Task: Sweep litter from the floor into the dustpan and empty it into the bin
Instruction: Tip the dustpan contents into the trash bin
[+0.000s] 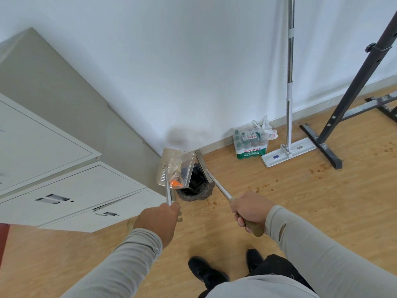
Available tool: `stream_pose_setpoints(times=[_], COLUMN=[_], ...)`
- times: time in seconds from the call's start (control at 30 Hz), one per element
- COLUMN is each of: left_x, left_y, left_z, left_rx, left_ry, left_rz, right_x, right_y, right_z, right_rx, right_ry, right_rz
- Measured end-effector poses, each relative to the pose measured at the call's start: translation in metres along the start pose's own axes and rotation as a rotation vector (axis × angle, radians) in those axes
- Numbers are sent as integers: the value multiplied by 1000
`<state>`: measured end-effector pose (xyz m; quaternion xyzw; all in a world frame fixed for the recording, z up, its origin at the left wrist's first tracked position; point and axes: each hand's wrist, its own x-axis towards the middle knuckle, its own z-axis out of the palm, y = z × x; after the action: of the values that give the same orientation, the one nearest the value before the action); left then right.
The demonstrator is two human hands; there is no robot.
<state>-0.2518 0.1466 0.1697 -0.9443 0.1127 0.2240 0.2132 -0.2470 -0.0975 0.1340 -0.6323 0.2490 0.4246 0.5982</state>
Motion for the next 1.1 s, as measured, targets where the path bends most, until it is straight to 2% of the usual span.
stream_pose_setpoints(times=[1.1], left_x=[1], left_y=[-1], left_z=[-2], left_rx=[13], left_ry=[8], left_rz=[13], right_x=[5], right_y=[-1], right_z=[0], right_rx=[-15], right_ry=[0], right_rz=[0])
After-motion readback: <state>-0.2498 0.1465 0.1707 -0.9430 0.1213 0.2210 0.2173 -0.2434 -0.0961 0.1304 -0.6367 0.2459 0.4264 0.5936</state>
